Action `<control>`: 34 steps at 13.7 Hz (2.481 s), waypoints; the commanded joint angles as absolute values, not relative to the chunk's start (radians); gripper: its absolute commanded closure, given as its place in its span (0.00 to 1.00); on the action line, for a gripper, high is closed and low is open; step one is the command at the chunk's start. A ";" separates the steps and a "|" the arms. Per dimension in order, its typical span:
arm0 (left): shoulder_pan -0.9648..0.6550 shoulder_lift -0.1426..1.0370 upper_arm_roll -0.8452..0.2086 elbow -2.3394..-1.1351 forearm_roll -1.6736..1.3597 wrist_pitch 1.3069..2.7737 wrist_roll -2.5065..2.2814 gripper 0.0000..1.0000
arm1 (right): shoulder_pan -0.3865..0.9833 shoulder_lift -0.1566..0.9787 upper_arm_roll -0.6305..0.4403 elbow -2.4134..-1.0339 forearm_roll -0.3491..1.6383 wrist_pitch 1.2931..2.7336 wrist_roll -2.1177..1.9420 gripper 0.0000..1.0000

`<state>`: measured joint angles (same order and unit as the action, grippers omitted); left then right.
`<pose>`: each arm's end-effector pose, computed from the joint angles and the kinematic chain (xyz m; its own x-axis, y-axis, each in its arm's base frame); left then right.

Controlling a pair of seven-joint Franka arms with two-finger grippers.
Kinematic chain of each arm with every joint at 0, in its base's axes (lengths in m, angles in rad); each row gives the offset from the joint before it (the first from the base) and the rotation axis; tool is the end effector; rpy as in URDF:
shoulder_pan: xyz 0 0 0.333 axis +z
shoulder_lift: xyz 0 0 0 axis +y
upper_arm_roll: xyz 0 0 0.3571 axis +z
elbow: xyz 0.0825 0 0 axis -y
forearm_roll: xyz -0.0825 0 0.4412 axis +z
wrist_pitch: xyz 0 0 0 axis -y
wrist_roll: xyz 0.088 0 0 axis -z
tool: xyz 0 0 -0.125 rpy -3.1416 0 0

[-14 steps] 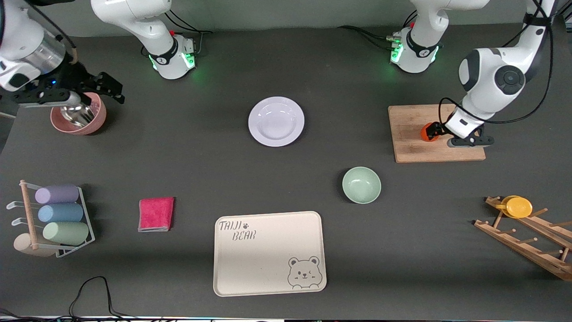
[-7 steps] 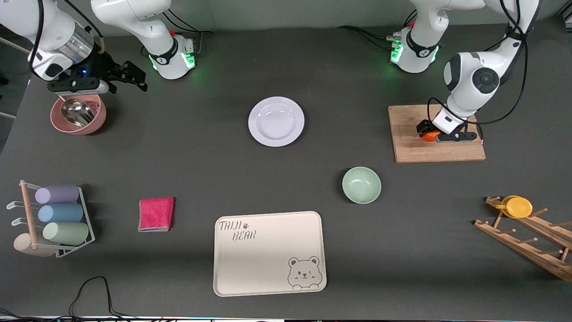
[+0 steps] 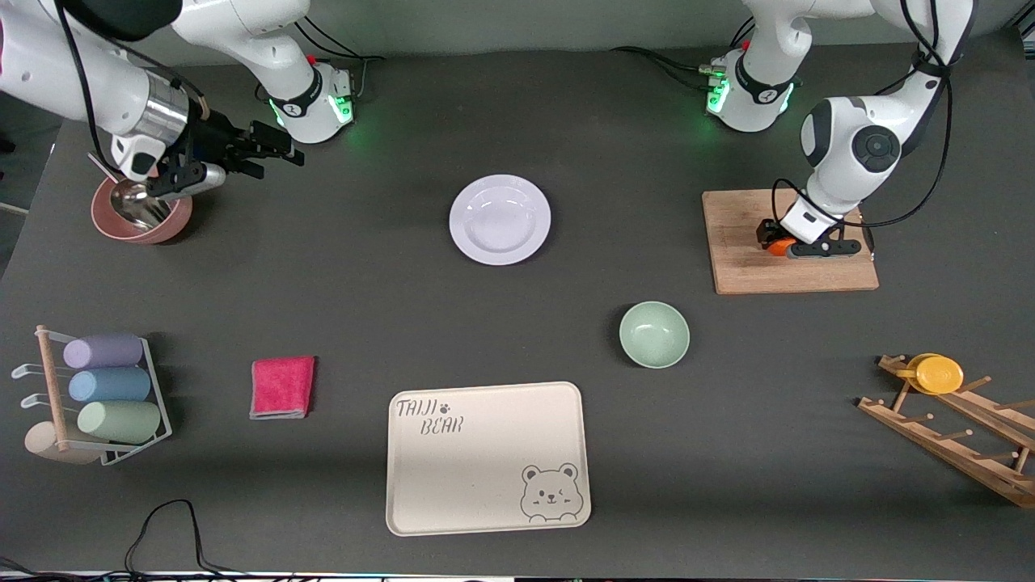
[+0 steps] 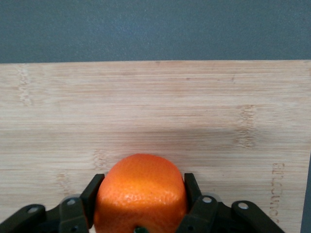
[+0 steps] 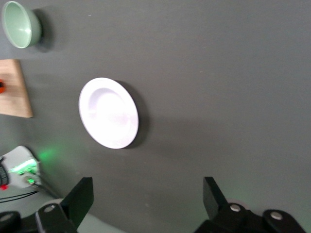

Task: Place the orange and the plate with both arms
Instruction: 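Grasp the orange with the left gripper and lift it off the board, then carry the orange with the left gripper over the white plate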

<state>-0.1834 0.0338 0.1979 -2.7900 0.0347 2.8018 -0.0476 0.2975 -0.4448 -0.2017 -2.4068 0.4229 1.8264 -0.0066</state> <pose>0.3960 0.0054 0.1671 0.9993 0.0294 -0.0209 0.0290 -0.9994 -0.0185 0.4287 0.0784 0.4707 0.9852 0.0297 -0.1689 -0.0514 -0.8883 -0.4565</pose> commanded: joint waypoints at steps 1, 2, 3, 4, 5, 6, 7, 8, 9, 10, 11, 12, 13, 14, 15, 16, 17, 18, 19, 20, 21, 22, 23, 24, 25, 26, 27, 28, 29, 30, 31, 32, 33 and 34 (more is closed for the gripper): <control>-0.192 -0.014 0.192 -2.792 0.051 2.729 -0.072 1.00 | 0.305 -0.440 -0.255 -2.531 0.599 1.920 -0.153 0.00; -0.192 -0.034 0.184 -2.774 0.051 2.688 -0.069 1.00 | 0.305 -0.422 -0.267 -2.564 0.668 1.943 -0.200 0.00; -0.192 -0.060 0.176 -2.749 0.049 2.633 -0.068 1.00 | 0.305 -0.401 -0.276 -2.595 0.734 1.960 -0.257 0.00; -0.192 -0.084 0.170 -2.711 0.049 2.555 -0.066 1.00 | 0.305 -0.368 -0.299 -2.621 0.806 1.968 -0.346 0.00; -0.192 -0.106 0.154 -2.654 0.041 2.457 -0.066 1.00 | 0.305 -0.323 -0.322 -2.647 0.887 1.968 -0.462 0.00; -0.192 -0.129 0.135 -2.596 0.031 2.356 -0.067 1.00 | 0.305 -0.281 -0.327 -2.669 0.957 1.968 -0.568 0.00; -0.192 -0.149 0.111 -2.520 -0.003 2.238 -0.067 1.00 | 0.305 -0.231 -0.330 -2.684 1.022 1.968 -0.663 0.00; -0.192 -0.161 0.091 -2.438 -0.041 2.115 -0.069 1.00 | 0.305 -0.182 -0.333 -2.694 1.078 1.968 -0.752 0.00; -0.192 -0.163 0.071 -2.346 -0.085 1.997 -0.075 1.00 | 0.305 -0.125 -0.333 -2.706 1.139 1.965 -0.855 0.00; -0.190 -0.160 0.046 -2.248 -0.124 1.899 -0.078 1.00 | 0.305 -0.065 -0.333 -2.715 1.211 1.956 -0.959 0.00; -0.190 -0.155 0.028 -2.162 -0.144 1.819 -0.096 1.00 | 0.305 -0.005 -0.333 -2.715 1.259 1.947 -1.039 0.00; -0.192 -0.150 0.011 -2.096 -0.150 1.759 -0.144 1.00 | 0.305 0.052 -0.333 -2.714 1.287 1.933 -1.104 0.00; -0.190 -0.150 -0.029 -2.047 -0.156 1.718 -0.188 1.00 | 0.304 0.107 -0.333 -2.712 1.337 1.910 -1.180 0.00; -0.190 -0.150 -0.067 -2.007 -0.184 1.686 -0.239 1.00 | 0.305 0.165 -0.333 -2.711 1.388 1.875 -1.248 0.00; -0.190 -0.150 -0.101 -1.976 -0.230 1.663 -0.309 1.00 | 0.305 0.222 -0.333 -2.708 1.425 1.843 -1.305 0.00; -0.190 -0.150 -0.151 -1.950 -0.259 1.658 -0.387 1.00 | 0.304 0.266 -0.333 -2.703 1.457 1.824 -1.357 0.00; -0.189 -0.149 -0.223 -1.925 -0.264 1.663 -0.472 1.00 | 0.305 0.299 -0.331 -2.698 1.482 1.812 -1.386 0.00; -0.189 -0.141 -0.300 -1.905 -0.265 1.678 -0.571 1.00 | 0.305 0.320 -0.331 -2.689 1.483 1.809 -1.391 0.00; -0.189 -0.124 -0.372 -1.884 -0.261 1.702 -0.675 1.00 | 0.305 0.330 -0.331 -2.685 1.485 1.802 -1.391 0.00; -0.189 -0.109 -0.433 -1.876 -0.259 1.744 -0.769 1.00 | 0.305 0.334 -0.328 -2.683 1.485 1.802 -1.391 0.00; -0.190 -0.092 -0.480 -1.876 -0.258 1.790 -0.834 1.00 | 0.304 0.339 -0.325 -2.681 1.485 1.802 -1.391 0.00; -0.190 -0.072 -0.526 -1.876 -0.253 1.839 -0.894 1.00 | 0.305 0.351 -0.325 -2.681 1.485 1.802 -1.391 0.00; -0.190 -0.048 -0.575 -1.876 -0.242 1.886 -0.961 1.00 | 0.305 0.356 -0.324 -2.677 1.485 1.802 -1.390 0.00; -0.192 -0.017 -0.630 -1.876 -0.200 1.932 -1.029 1.00 | 0.305 0.357 -0.324 -2.677 1.485 1.802 -1.390 0.00; -0.193 0.017 -0.690 -1.876 -0.131 1.969 -1.102 1.00 | 0.305 0.362 -0.324 -2.677 1.485 1.802 -1.390 0.00; -0.195 0.058 -0.740 -1.876 -0.058 2.002 -1.182 1.00 | 0.305 0.364 -0.324 -2.677 1.485 1.802 -1.388 0.00; -0.198 0.102 -0.771 -1.876 -0.002 2.037 -1.237 1.00 | 0.305 0.365 -0.324 -2.677 1.485 1.802 -1.387 0.00; -0.202 0.142 -0.796 -1.876 0.044 2.071 -1.277 1.00 | 0.305 0.371 -0.324 -2.675 1.485 1.802 -1.387 0.01; -0.209 0.187 -0.816 -1.879 0.108 2.101 -1.337 1.00 | 0.305 0.376 -0.324 -2.671 1.485 1.801 -1.388 0.03; -0.225 0.228 -0.822 -1.879 0.177 2.112 -1.403 1.00 | 0.305 0.377 -0.324 -2.671 1.485 1.801 -1.388 0.08; -0.244 0.268 -0.824 -1.879 0.240 2.112 -1.466 1.00 | 0.305 0.377 -0.324 -2.669 1.485 1.801 -1.388 0.13; -0.261 0.303 -0.824 -1.881 0.291 2.114 -1.518 1.00 | 0.305 0.377 -0.324 -2.669 1.485 1.801 -1.388 0.22; -0.281 0.349 -0.825 -1.879 0.346 2.121 -1.578 1.00 | 0.305 0.377 -0.324 -2.669 1.485 1.801 -1.388 0.31; -0.299 0.389 -0.825 -1.879 0.412 2.138 -1.651 1.00 | 0.304 0.377 -0.324 -2.669 1.485 1.801 -1.388 0.39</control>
